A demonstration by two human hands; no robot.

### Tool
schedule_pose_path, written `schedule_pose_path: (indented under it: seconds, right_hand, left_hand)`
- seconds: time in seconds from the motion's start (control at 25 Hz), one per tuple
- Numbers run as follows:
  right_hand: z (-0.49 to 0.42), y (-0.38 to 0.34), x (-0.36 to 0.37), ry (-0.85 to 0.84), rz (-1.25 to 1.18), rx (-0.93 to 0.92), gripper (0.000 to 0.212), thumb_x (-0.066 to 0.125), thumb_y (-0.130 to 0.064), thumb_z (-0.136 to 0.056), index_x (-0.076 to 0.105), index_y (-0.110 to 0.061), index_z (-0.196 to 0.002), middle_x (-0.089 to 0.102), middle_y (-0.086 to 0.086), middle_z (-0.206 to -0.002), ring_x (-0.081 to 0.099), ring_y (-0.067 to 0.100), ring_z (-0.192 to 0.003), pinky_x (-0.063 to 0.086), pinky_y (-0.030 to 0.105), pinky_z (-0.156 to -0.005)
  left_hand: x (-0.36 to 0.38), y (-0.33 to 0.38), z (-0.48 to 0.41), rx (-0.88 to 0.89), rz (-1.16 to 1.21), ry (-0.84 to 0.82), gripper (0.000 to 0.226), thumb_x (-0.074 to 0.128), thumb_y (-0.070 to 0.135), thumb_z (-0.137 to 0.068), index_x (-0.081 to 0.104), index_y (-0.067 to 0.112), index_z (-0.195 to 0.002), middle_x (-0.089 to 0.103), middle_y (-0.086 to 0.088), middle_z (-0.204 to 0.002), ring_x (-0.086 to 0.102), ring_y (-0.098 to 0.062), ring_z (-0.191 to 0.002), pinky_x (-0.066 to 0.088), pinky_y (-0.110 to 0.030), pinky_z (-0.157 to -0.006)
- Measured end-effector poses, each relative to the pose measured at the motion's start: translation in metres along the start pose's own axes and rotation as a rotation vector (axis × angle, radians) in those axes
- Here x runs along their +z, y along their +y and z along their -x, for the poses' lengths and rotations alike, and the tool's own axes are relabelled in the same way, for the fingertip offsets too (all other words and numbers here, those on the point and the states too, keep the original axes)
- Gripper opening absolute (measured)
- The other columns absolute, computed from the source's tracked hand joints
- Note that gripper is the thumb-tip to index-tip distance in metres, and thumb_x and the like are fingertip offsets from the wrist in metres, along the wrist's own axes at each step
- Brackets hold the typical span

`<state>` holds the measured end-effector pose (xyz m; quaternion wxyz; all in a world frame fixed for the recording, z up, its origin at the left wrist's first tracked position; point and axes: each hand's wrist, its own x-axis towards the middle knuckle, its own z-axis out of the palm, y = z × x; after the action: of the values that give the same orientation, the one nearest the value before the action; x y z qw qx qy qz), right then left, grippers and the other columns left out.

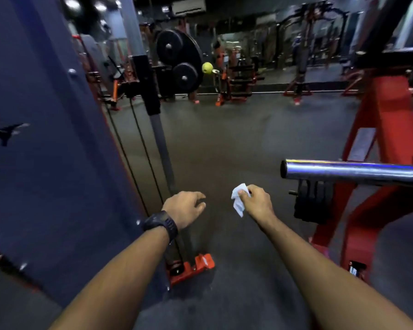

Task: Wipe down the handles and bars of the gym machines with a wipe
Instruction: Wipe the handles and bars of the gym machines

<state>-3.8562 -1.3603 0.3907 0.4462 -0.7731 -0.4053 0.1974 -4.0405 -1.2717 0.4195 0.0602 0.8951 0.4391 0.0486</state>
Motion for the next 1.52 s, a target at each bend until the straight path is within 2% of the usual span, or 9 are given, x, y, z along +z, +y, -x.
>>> schedule_pose_path:
  seconds: [0.28,0.48,0.64,0.8,1.0,1.12,1.28,1.4,1.52]
  right_hand:
    - [-0.156,0.008,0.031,0.169,0.020,0.141,0.028,0.047,-0.014,-0.089,0.048,-0.020,-0.062,0.055,-0.005,-0.064,0.055,0.015,-0.067,0.033,0.013,-0.048]
    - [-0.257,0.017,0.032,0.282,0.008,0.283,0.029,0.046,-0.013,-0.090,0.048,-0.023,-0.063,0.051,-0.008,-0.067,0.048,0.010,-0.064,0.030,0.016,-0.048]
    - [-0.347,0.032,0.024,0.368,0.013,0.351,0.014,0.047,-0.017,-0.088,0.055,-0.011,-0.079,0.062,0.005,-0.084,0.057,0.024,-0.079,0.037,0.026,-0.055]
    - [-0.421,0.043,0.015,0.386,0.013,0.422,0.017,0.049,-0.022,-0.088,0.061,-0.011,-0.089,0.065,0.010,-0.098,0.061,0.032,-0.092,0.043,0.029,-0.068]
    - [-0.545,0.056,0.021,0.185,0.063,0.344,0.022,0.047,-0.027,-0.065,0.064,-0.017,-0.076,0.068,0.010,-0.073,0.067,0.029,-0.076,0.057,0.036,-0.071]
    - [-0.622,0.047,0.026,0.038,0.118,0.249,0.015,0.048,-0.018,-0.070,0.060,-0.015,-0.063,0.066,0.005,-0.064,0.065,0.025,-0.071,0.052,0.029,-0.063]
    - [-0.733,0.018,0.060,-0.213,0.190,-0.013,0.014,0.048,-0.018,-0.073,0.059,-0.015,-0.065,0.067,0.005,-0.071,0.065,0.027,-0.076,0.049,0.029,-0.063]
    - [-0.787,-0.010,0.104,-0.410,0.234,-0.215,0.024,0.053,-0.015,-0.084,0.051,-0.017,-0.059,0.058,-0.001,-0.062,0.055,0.018,-0.065,0.039,0.019,-0.053]
    - [-0.817,-0.039,0.159,-0.545,0.224,-0.382,0.021,0.049,-0.024,-0.085,0.054,-0.014,-0.067,0.060,0.000,-0.067,0.059,0.021,-0.070,0.044,0.026,-0.063]
  left_hand:
    - [0.027,-0.024,-0.199,0.151,0.034,-0.080,0.035,0.047,0.043,-0.096,0.057,0.037,-0.130,0.063,0.005,-0.128,0.058,-0.023,-0.117,0.048,-0.034,-0.094]
    - [0.029,-0.008,-0.321,0.270,0.051,-0.095,0.035,0.047,0.042,-0.097,0.057,0.036,-0.130,0.064,0.005,-0.127,0.059,-0.023,-0.116,0.048,-0.033,-0.093]
    - [0.040,0.000,-0.420,0.349,0.057,-0.093,0.034,0.048,0.042,-0.097,0.058,0.036,-0.129,0.065,0.003,-0.124,0.061,-0.024,-0.113,0.048,-0.032,-0.090]
    - [0.049,0.006,-0.492,0.378,0.066,-0.104,0.033,0.048,0.044,-0.097,0.059,0.035,-0.127,0.066,0.004,-0.123,0.061,-0.023,-0.112,0.049,-0.031,-0.089]
    - [0.059,0.004,-0.581,0.282,0.108,-0.051,0.032,0.051,0.046,-0.095,0.060,0.038,-0.125,0.066,0.008,-0.123,0.061,-0.020,-0.113,0.049,-0.029,-0.090]
    - [0.070,-0.020,-0.635,0.163,0.102,-0.033,0.032,0.050,0.046,-0.096,0.061,0.036,-0.124,0.067,0.008,-0.120,0.062,-0.017,-0.110,0.050,-0.029,-0.088]
    - [0.065,-0.053,-0.690,-0.164,0.111,0.029,0.033,0.049,0.045,-0.096,0.060,0.035,-0.126,0.067,0.008,-0.121,0.062,-0.018,-0.110,0.051,-0.030,-0.087]
    - [0.052,-0.082,-0.708,-0.396,0.138,0.117,0.033,0.050,0.045,-0.096,0.061,0.036,-0.125,0.066,0.006,-0.123,0.061,-0.021,-0.113,0.050,-0.032,-0.091]
    - [0.036,-0.116,-0.703,-0.601,0.105,0.147,0.033,0.050,0.045,-0.096,0.060,0.037,-0.126,0.065,0.004,-0.124,0.061,-0.023,-0.113,0.050,-0.033,-0.092]
